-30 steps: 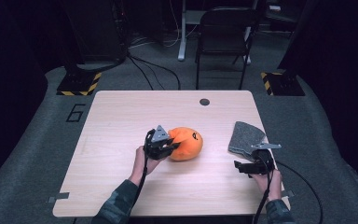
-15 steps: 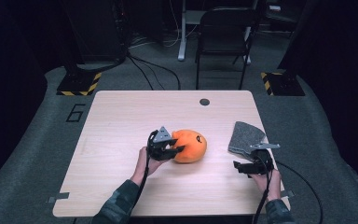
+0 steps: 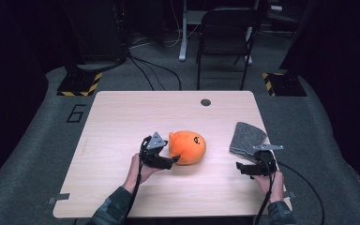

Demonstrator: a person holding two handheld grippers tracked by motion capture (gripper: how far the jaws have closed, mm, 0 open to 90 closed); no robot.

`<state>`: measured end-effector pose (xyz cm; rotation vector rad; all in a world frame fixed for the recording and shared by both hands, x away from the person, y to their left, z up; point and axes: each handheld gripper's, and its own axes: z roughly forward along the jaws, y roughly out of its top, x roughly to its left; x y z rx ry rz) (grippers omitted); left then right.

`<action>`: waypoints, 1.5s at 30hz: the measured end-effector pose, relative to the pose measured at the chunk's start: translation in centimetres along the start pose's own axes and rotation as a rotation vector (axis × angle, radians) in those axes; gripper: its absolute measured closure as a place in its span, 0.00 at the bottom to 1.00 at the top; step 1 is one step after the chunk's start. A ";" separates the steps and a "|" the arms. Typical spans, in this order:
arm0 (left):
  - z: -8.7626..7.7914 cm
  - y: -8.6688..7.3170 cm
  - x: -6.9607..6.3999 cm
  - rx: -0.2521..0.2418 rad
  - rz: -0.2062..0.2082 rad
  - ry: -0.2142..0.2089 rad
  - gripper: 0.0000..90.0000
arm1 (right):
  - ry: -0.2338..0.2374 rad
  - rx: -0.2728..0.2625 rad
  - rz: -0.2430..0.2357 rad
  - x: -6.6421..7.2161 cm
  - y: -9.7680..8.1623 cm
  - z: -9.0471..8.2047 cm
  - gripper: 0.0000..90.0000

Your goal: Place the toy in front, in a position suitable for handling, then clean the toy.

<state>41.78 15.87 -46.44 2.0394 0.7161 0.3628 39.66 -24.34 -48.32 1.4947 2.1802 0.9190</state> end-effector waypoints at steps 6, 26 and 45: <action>-0.2 -0.6 0.3 0.012 -0.017 0.003 0.23 | -0.007 0.008 0.005 0.1 0.0 0.0 0.09; 0.3 -1.2 -0.1 0.041 -0.005 -0.006 0.39 | -0.002 -0.003 -0.010 0.4 0.6 0.4 0.08; 0.5 -1.8 -0.5 0.026 0.012 -0.022 0.85 | -0.105 -0.057 0.046 -2.8 4.1 2.0 0.06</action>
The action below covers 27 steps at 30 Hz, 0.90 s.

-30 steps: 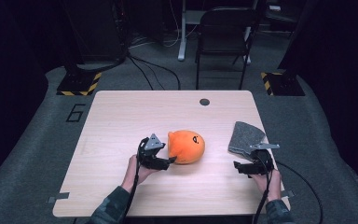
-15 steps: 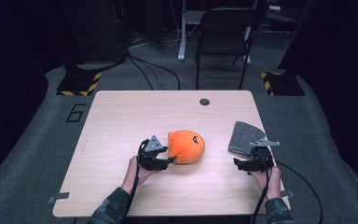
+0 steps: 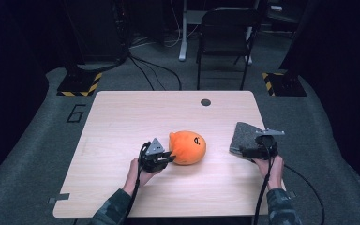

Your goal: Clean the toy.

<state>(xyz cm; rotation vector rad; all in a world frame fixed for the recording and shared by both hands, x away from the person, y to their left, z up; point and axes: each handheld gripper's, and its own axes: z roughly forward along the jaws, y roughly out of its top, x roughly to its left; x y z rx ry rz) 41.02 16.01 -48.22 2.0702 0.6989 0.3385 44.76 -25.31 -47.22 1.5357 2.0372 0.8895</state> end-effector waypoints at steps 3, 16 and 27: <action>0.0 0.0 0.1 -0.004 0.003 -0.006 0.85 | -0.031 0.004 0.009 -0.2 0.7 1.2 0.05; 0.1 0.1 0.1 -0.010 -0.001 -0.014 0.85 | -0.083 0.065 0.064 -2.0 1.0 5.5 0.00; 0.1 -0.1 0.3 -0.004 0.002 -0.018 0.85 | -0.051 0.072 -0.033 -1.4 0.4 5.9 0.36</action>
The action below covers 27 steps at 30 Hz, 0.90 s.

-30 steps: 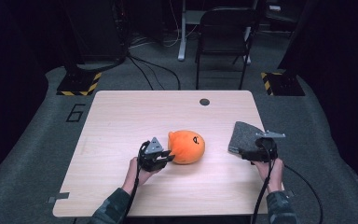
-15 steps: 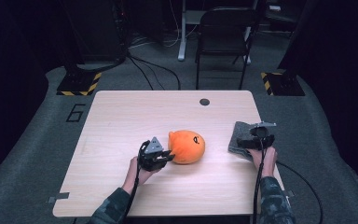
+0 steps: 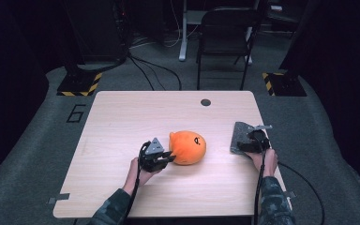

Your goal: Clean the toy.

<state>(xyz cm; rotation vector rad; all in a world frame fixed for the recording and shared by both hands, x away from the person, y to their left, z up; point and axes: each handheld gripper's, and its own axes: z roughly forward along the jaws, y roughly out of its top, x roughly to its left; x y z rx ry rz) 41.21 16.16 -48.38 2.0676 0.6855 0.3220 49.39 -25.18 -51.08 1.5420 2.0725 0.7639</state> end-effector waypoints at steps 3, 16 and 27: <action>-0.1 -0.1 0.0 0.010 -0.002 0.001 0.84 | 0.003 -0.001 0.004 -0.2 -0.1 -0.3 0.52; -0.2 -0.3 -0.2 0.010 0.001 0.005 0.84 | 0.038 -0.023 0.059 -0.4 -0.2 -1.4 0.76; 0.0 0.0 -0.2 -0.002 0.000 0.009 0.85 | 0.117 -0.089 0.054 0.2 0.5 -3.4 0.80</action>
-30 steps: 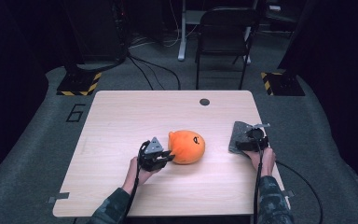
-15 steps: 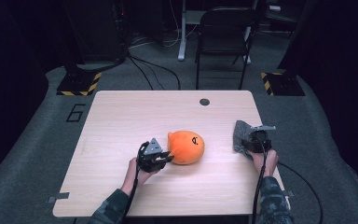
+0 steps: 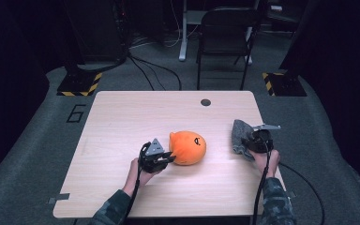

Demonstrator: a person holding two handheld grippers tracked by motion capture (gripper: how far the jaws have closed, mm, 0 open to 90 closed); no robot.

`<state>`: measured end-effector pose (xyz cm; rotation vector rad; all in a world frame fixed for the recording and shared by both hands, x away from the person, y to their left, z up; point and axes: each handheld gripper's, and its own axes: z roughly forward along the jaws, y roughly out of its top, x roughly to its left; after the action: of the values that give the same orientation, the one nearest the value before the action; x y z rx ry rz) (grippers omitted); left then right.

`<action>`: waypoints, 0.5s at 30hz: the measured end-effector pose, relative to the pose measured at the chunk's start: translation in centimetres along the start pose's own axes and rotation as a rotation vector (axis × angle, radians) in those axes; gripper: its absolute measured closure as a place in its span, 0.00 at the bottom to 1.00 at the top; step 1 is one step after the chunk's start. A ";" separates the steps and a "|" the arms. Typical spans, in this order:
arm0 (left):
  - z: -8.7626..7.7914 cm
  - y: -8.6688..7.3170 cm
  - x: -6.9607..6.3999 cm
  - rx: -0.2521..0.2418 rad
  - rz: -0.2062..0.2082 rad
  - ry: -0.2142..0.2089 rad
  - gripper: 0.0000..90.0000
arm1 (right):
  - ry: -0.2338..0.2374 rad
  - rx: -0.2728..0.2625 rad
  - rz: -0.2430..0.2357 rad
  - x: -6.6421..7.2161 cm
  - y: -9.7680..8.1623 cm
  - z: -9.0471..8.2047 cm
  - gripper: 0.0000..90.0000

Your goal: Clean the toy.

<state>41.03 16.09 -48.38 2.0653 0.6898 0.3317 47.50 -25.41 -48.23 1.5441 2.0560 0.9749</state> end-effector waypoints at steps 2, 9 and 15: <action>0.0 0.0 0.0 -0.001 0.001 0.004 0.85 | 0.023 -0.018 0.018 0.2 0.3 -0.4 0.80; 0.0 0.0 0.0 -0.004 -0.001 0.002 0.85 | 0.109 -0.070 0.003 1.9 1.4 -2.1 0.80; 0.0 0.0 -0.1 -0.013 0.001 0.004 0.84 | 0.188 -0.079 -0.020 4.1 2.2 -2.7 0.79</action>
<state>41.01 16.02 -48.36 2.0533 0.6869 0.3398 45.85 -22.00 -44.34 1.4372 2.1245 1.2200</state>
